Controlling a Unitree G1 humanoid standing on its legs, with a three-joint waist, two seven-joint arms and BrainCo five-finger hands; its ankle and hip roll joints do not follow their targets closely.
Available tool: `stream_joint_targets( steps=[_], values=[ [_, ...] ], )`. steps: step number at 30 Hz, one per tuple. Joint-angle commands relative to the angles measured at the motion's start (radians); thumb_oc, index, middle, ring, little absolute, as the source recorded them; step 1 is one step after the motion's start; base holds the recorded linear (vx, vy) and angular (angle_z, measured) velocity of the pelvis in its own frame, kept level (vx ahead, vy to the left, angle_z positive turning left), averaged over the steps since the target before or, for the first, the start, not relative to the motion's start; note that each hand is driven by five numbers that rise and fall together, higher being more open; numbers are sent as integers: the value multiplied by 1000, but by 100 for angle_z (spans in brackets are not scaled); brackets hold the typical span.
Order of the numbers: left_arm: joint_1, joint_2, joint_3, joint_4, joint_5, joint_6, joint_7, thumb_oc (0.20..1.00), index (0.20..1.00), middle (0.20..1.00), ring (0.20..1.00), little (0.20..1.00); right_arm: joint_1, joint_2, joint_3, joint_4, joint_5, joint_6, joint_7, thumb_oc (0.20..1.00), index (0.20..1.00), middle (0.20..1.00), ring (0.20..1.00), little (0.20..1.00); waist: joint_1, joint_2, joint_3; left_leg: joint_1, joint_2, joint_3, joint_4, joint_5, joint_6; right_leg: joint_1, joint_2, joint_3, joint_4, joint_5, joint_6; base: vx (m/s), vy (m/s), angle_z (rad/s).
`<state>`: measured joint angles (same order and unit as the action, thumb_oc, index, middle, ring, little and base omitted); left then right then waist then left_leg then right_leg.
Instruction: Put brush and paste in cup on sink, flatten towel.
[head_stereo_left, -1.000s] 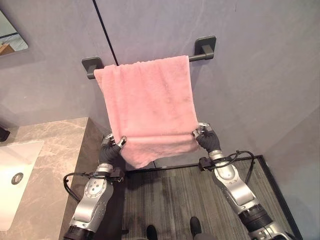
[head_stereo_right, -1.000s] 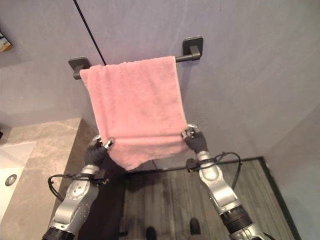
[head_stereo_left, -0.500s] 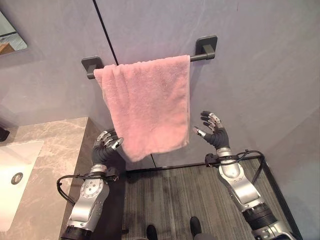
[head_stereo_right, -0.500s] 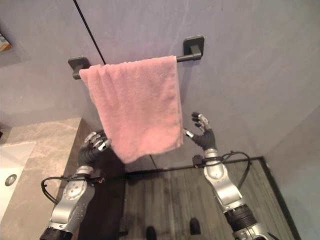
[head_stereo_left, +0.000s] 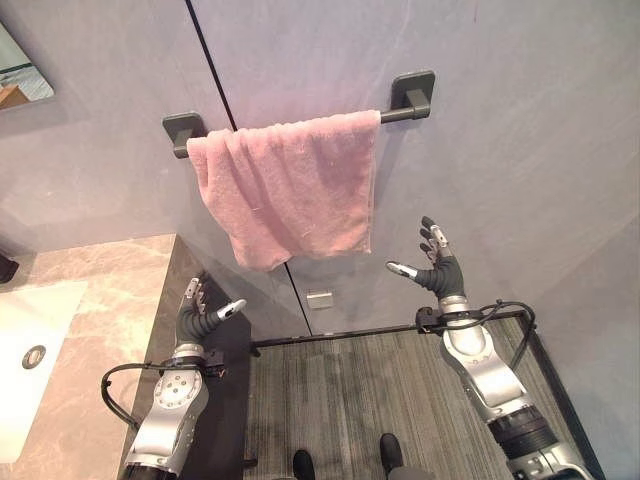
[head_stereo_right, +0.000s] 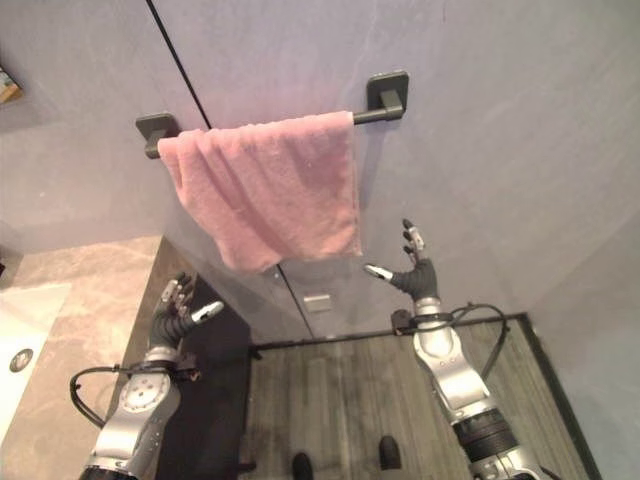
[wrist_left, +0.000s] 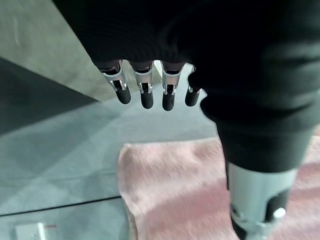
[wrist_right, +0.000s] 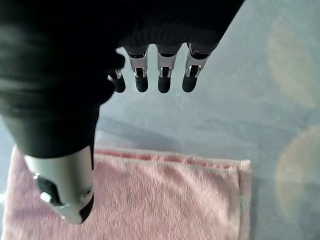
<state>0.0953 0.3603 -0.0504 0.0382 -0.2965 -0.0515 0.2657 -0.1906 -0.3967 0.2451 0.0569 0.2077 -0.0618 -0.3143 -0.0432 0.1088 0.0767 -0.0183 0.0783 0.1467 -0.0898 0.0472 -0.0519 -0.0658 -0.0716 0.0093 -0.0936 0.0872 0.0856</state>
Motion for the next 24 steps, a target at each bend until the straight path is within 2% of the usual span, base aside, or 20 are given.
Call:
stream_joint_targets(
  steps=[1, 3, 4, 5, 10, 14, 18, 24],
  values=[
    [-6, 95, 45, -29, 63, -39, -4, 1000, 1000, 1000, 1000, 1000, 14, 39, -28, -43, 102, -45, 42, 1000, 1000, 1000, 1000, 1000, -2, -65, -61, 13, 128, -18, 3, 14, -97, 11, -150, -23, 6, -24, 100, 0, 0, 0],
    [4, 107, 52, -56, 76, -39, -21, 1000, 1000, 1000, 1000, 1000, 22, 39, -33, -56, 130, -51, 56, 1000, 1000, 1000, 1000, 1000, -1, -65, -61, 13, 128, -18, 3, 13, -97, 10, -151, -24, 6, -24, 101, 0, 0, 0],
    [36, 163, 90, -147, 136, -33, -67, 1000, 1000, 1000, 1000, 1000, 38, 31, -54, -101, 161, -49, 84, 1000, 1000, 1000, 1000, 1000, 2, -65, -60, 12, 127, -17, 3, 11, -97, 9, -151, -22, 6, -25, 102, 0, 0, 0],
    [56, 181, 121, -199, 124, -46, -71, 1000, 1000, 1000, 1000, 1000, 43, 26, -65, -132, 182, -52, 94, 1000, 1000, 1000, 1000, 1000, 4, -67, -59, 11, 127, -17, 3, 11, -97, 6, -152, -22, 6, -24, 103, 0, 0, 0],
    [84, 189, 216, -328, 23, -93, -43, 1000, 1000, 1000, 1000, 1000, 36, 18, -92, -248, 350, -93, 142, 1000, 1000, 1000, 1000, 1000, 14, -76, -56, 5, 128, -22, 3, 12, -98, 3, -153, -24, 6, -23, 105, 0, 0, 0],
    [76, 202, 266, -378, 58, -101, -4, 1000, 1000, 1000, 1000, 1000, -7, 20, -83, -288, 477, -115, 169, 1000, 1000, 1000, 1000, 1000, 26, -83, -58, 3, 129, -24, 3, 11, -100, 5, -153, -26, 6, -26, 105, 0, 0, 0],
    [26, 188, 254, -419, -28, -137, 4, 1000, 1000, 1000, 1000, 1000, -75, 21, -48, -315, 601, -137, 202, 1000, 1000, 1000, 1000, 1000, 31, -88, -59, 5, 126, -22, 3, 9, -100, 8, -155, -25, 6, -26, 106, 1, 0, 1],
    [-105, 155, 142, -454, -277, -192, -44, 1000, 1000, 1000, 1000, 1000, -188, 49, 56, -322, 776, -147, 246, 1000, 1000, 1000, 1000, 1000, 33, -93, -59, 6, 118, -23, 3, 7, -101, 13, -163, -31, 6, -24, 106, 0, 4, 4]
  ],
)
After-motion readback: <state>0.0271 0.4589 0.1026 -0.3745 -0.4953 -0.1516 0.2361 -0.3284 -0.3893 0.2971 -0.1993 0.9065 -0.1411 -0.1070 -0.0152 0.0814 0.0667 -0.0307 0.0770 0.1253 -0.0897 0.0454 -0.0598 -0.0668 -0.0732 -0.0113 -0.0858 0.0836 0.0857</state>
